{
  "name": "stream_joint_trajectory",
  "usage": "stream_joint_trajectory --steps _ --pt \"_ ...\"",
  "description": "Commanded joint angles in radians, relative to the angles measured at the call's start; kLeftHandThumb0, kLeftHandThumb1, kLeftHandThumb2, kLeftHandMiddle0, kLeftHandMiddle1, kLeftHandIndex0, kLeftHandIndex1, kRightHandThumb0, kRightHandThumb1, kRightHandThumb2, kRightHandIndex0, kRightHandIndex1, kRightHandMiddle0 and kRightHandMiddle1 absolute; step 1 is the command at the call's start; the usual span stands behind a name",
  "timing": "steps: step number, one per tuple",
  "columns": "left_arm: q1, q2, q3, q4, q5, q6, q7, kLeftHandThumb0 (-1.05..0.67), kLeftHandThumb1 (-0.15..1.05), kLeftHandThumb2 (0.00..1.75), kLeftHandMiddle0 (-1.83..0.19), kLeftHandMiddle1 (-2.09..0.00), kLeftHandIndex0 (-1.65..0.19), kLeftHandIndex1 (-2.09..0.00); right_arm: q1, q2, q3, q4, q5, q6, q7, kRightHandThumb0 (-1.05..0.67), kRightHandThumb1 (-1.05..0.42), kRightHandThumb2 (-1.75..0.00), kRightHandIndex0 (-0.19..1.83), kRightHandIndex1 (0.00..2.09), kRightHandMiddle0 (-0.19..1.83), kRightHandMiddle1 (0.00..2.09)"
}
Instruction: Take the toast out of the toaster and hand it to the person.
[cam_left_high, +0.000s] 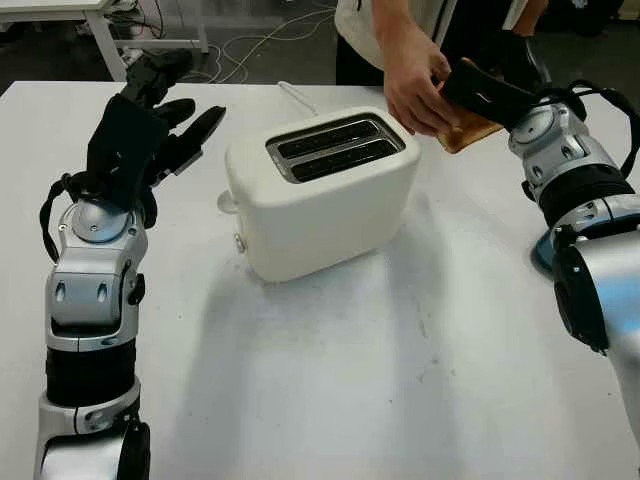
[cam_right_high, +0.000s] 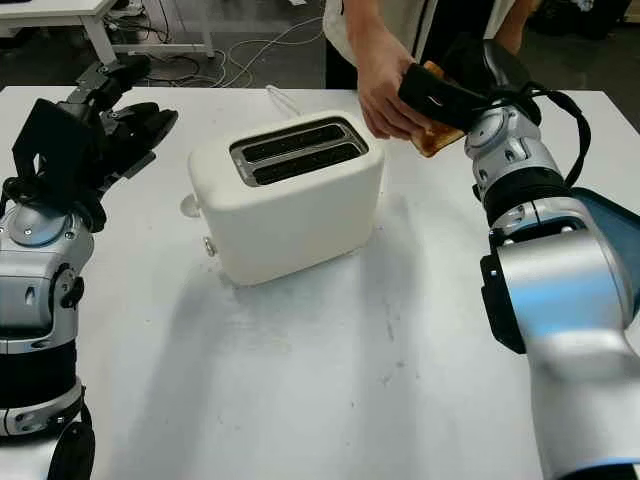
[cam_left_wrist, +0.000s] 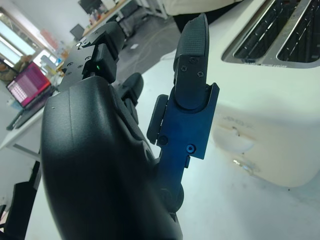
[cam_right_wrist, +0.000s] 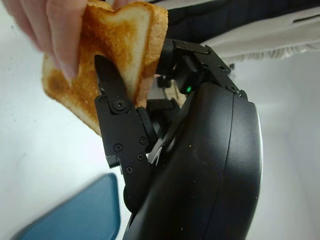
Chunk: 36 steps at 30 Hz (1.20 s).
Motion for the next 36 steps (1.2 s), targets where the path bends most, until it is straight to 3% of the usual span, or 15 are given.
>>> stream_joint_trajectory --steps 1,8,13,15,17,18,19,21,24,28,31,36 --pt "-0.005 0.011 -0.003 -0.009 0.008 0.004 0.002 -0.56 0.92 0.14 0.0 -0.7 -0.08 -0.5 -0.017 -0.007 0.002 -0.002 0.0 -0.01 -0.01 -0.2 -0.91 -0.01 0.64 1.75 0.47 1.72" --pt "-0.003 0.011 -0.002 -0.009 0.009 0.003 0.002 -0.56 0.92 0.14 0.0 -0.71 -0.09 -0.5 -0.019 0.0 -0.012 -0.002 0.018 0.004 -0.005 -0.22 -0.92 -0.01 0.57 1.75 0.47 1.65" --pt "-0.001 0.009 0.001 -0.009 0.004 -0.001 0.001 -0.55 0.92 0.14 0.0 -0.69 -0.08 -0.5 0.005 0.001 -0.096 -0.011 0.1 -0.081 0.011 -0.09 -0.92 -0.01 0.64 1.75 0.46 1.73" --pt "0.002 0.009 0.002 -0.009 0.003 -0.005 0.001 -0.55 0.92 0.15 0.0 -0.69 -0.07 -0.5 0.014 0.004 -0.148 -0.014 0.155 -0.112 0.036 -0.2 -0.91 -0.01 0.56 1.66 0.44 1.7" --pt "0.003 0.007 0.003 -0.009 0.002 -0.006 0.002 -0.55 0.92 0.15 0.0 -0.69 -0.07 -0.5 0.017 0.004 -0.18 -0.018 0.19 -0.131 0.069 -0.31 -0.91 0.0 0.61 1.09 0.55 1.32" --pt "0.004 0.007 0.004 -0.009 0.002 -0.005 0.003 -0.55 0.92 0.15 0.0 -0.69 -0.07 -0.5 0.013 0.002 -0.175 -0.021 0.186 -0.124 0.086 -0.45 -0.92 -0.04 0.65 0.82 0.58 0.9" --pt "0.005 0.007 0.004 -0.009 0.002 -0.004 0.004 -0.54 0.92 0.15 0.0 -0.69 -0.07 -0.5 0.011 0.0 -0.174 -0.024 0.185 -0.12 0.103 -0.54 -0.92 -0.08 0.66 0.61 0.63 0.56" --pt "0.007 0.006 0.006 -0.008 0.0 -0.005 0.002 -0.54 0.92 0.16 0.0 -0.69 -0.07 -0.5 0.013 -0.003 -0.177 -0.031 0.19 -0.12 0.132 -0.63 -0.92 -0.13 0.65 0.31 0.64 0.16" --pt "0.011 0.008 0.008 -0.007 0.0 -0.009 0.001 -0.53 0.92 0.18 0.0 -0.69 -0.07 -0.5 0.024 -0.004 -0.188 -0.042 0.203 -0.128 0.15 -0.61 -0.92 -0.21 0.55 0.13 0.57 0.02" --pt "0.015 0.006 0.011 -0.009 0.001 -0.008 0.005 -0.54 0.92 0.18 0.0 -0.7 -0.08 -0.5 0.049 -0.015 -0.203 -0.054 0.22 -0.18 0.176 -0.69 -0.92 -0.3 0.37 0.02 0.36 0.0" --pt "0.025 0.0 0.024 -0.013 -0.01 -0.016 0.006 -0.53 0.92 0.18 0.0 -0.71 -0.08 -0.5 0.079 -0.027 -0.203 -0.073 0.215 -0.244 0.168 -0.75 -0.92 -0.41 0.28 0.01 0.24 0.0" --pt "0.067 -0.012 0.056 -0.032 -0.038 -0.043 0.005 -0.54 0.92 0.16 0.0 -0.7 -0.08 -0.49 0.188 -0.015 -0.251 -0.137 0.279 -0.375 0.182 -0.74 -0.92 -0.43 0.25 0.0 0.2 0.01"
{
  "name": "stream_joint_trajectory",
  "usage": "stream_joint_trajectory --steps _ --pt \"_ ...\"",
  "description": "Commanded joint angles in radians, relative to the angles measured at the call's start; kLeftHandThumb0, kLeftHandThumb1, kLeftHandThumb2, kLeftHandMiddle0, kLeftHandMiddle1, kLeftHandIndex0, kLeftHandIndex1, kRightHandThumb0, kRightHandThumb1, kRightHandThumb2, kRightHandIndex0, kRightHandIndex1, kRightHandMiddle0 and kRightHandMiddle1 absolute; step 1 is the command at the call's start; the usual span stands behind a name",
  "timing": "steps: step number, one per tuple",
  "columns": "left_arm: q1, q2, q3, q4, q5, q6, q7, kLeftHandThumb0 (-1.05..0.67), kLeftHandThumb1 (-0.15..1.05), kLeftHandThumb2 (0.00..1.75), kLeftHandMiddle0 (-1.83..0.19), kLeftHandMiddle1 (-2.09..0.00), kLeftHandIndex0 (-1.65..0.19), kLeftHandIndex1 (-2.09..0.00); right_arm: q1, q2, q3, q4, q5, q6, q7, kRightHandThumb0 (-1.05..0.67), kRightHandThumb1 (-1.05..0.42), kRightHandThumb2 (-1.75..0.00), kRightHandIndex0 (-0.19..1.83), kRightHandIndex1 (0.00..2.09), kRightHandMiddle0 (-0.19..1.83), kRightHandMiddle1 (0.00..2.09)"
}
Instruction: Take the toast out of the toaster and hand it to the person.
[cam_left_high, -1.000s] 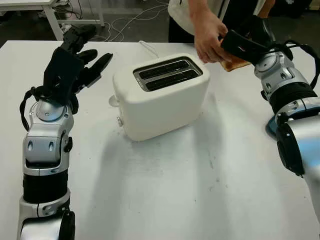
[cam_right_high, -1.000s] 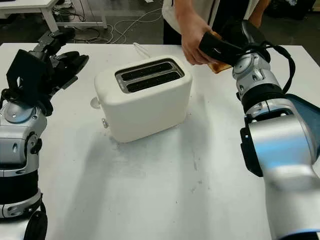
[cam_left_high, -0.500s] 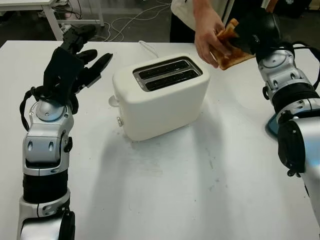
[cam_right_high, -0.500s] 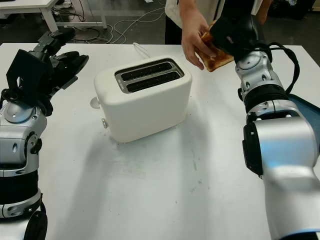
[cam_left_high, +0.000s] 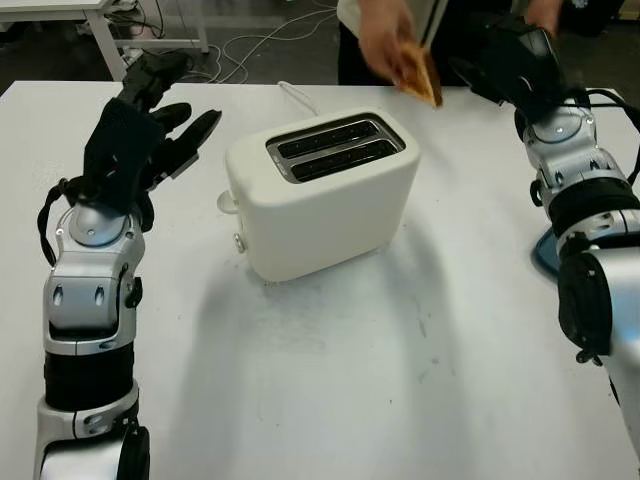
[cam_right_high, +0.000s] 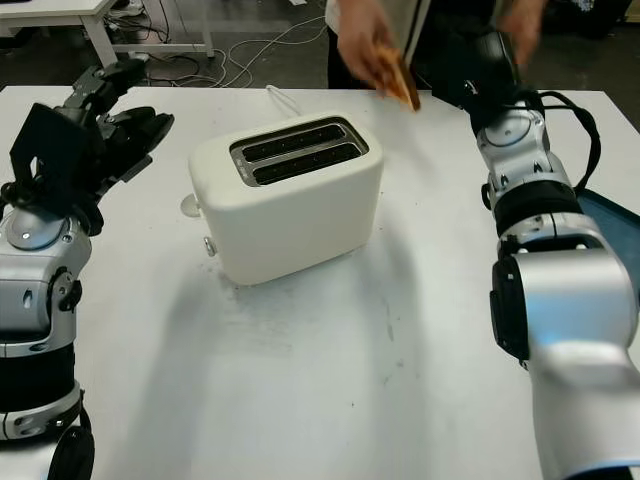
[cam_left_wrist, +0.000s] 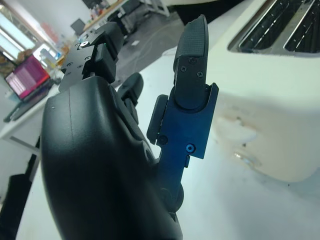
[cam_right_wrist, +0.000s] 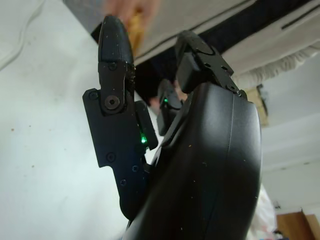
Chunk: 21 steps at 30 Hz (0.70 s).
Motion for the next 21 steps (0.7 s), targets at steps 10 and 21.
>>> stream_joint_trajectory --steps 10,21 --pt "0.209 -0.094 0.028 -0.199 -0.048 -0.033 0.04 -0.56 0.92 0.18 0.0 -0.59 -0.1 -0.35 0.642 0.144 -0.089 -0.717 0.274 -0.022 0.109 -0.65 -0.92 -0.59 0.14 0.0 0.15 0.0" --pt "0.403 -0.186 -0.011 -0.301 -0.06 -0.131 0.061 -0.6 0.92 0.22 -0.03 -0.48 -0.14 -0.22 1.032 0.365 -0.038 -1.254 0.332 0.184 0.057 -0.69 -0.92 -0.69 0.0 0.0 0.01 0.0"
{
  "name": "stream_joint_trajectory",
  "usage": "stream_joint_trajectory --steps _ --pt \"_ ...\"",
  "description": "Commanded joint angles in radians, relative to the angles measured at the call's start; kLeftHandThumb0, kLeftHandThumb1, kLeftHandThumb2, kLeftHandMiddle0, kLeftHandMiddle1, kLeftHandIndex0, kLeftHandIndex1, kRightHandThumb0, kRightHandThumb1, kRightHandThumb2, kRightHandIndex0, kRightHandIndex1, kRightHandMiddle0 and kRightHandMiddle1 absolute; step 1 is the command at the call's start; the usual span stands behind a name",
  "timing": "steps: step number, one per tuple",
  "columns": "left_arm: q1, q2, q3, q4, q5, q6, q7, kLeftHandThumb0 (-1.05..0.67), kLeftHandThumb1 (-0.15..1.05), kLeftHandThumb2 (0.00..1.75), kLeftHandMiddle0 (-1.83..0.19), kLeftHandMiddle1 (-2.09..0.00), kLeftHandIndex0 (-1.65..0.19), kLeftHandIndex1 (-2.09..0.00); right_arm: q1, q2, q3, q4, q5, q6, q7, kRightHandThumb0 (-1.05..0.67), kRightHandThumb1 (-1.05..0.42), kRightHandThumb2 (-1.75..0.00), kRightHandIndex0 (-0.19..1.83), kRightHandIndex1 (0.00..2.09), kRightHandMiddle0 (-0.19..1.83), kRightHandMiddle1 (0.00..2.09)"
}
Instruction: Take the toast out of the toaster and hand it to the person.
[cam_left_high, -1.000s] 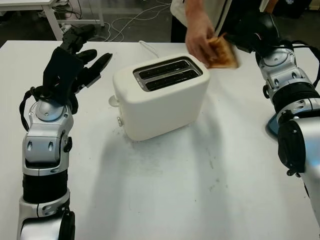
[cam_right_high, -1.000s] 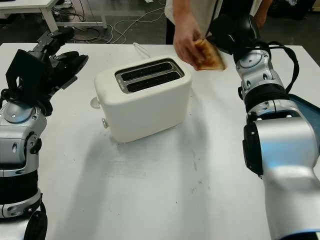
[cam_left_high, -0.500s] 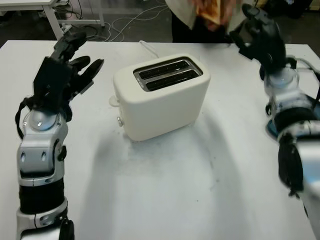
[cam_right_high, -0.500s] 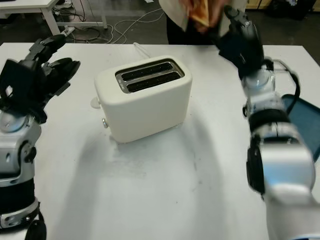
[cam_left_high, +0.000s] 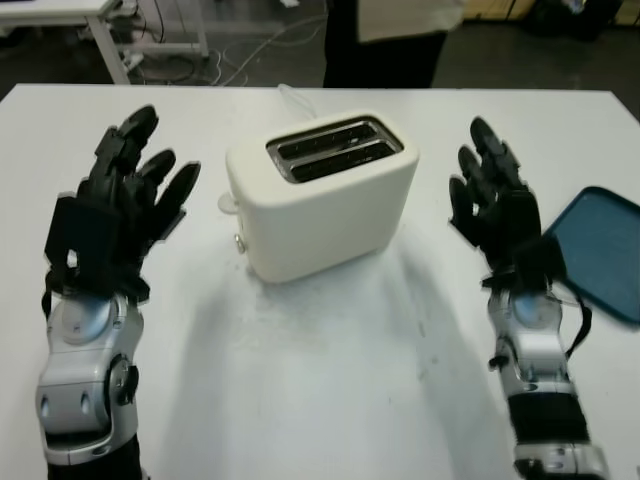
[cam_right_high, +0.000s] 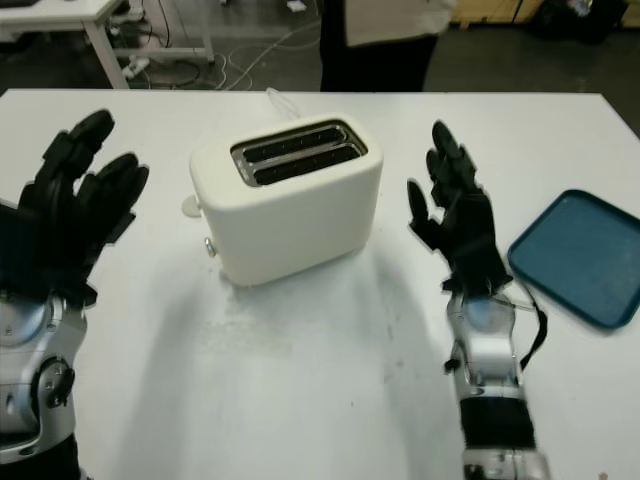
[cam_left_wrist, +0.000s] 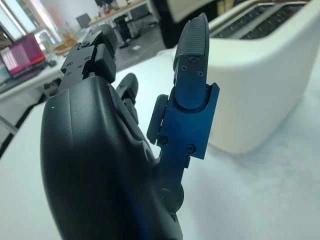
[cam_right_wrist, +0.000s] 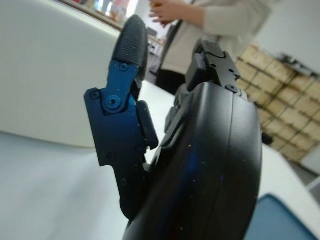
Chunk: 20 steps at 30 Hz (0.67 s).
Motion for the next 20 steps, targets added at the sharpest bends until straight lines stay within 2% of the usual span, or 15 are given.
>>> stream_joint_trajectory --steps 1,4,7,9,12,16,20 --pt "0.045 -0.007 -0.029 0.014 0.035 -0.087 0.011 -0.62 0.92 0.23 -0.04 -0.48 -0.15 -0.22 0.044 0.042 0.017 -0.024 -0.017 0.026 -0.033 -0.67 -0.92 -0.7 0.0 0.0 0.01 0.0" --pt "0.096 -0.042 -0.053 0.066 0.047 -0.196 0.023 -0.64 0.92 0.22 -0.08 -0.46 -0.2 -0.19 0.082 0.091 0.029 -0.015 -0.012 0.069 -0.056 -0.54 -0.92 -0.77 0.0 0.0 0.0 0.0" --pt "0.134 -0.078 -0.064 0.111 0.018 -0.262 0.014 -0.64 0.92 0.2 -0.09 -0.44 -0.21 -0.16 0.136 0.104 0.054 -0.065 -0.019 0.127 -0.051 -0.52 -0.92 -0.83 0.0 0.0 0.0 0.0" --pt "0.154 -0.086 -0.081 0.159 0.026 -0.329 0.003 -0.64 0.92 0.23 -0.09 -0.44 -0.21 -0.15 0.144 0.1 0.056 0.006 -0.034 0.054 -0.036 -0.48 -0.92 -0.85 0.01 0.01 0.03 0.01" --pt "0.177 -0.088 -0.109 0.205 0.058 -0.385 0.009 -0.65 0.92 0.28 -0.08 -0.44 -0.21 -0.13 0.14 0.099 0.053 0.083 -0.034 -0.028 -0.009 -0.53 -0.92 -0.8 0.03 0.01 0.05 0.02" --pt "0.172 -0.099 -0.117 0.31 0.041 -0.497 0.002 -0.63 0.92 0.29 -0.05 -0.44 -0.21 -0.11 0.162 0.107 0.079 0.037 -0.057 0.016 -0.014 -0.57 -0.92 -0.78 0.01 0.0 0.06 0.01" --pt "0.161 -0.111 -0.116 0.337 0.022 -0.514 0.003 -0.63 0.92 0.3 -0.01 -0.46 -0.2 -0.09 0.173 0.121 0.098 0.009 -0.073 0.034 -0.024 -0.51 -0.92 -0.79 0.04 0.02 0.07 0.01"
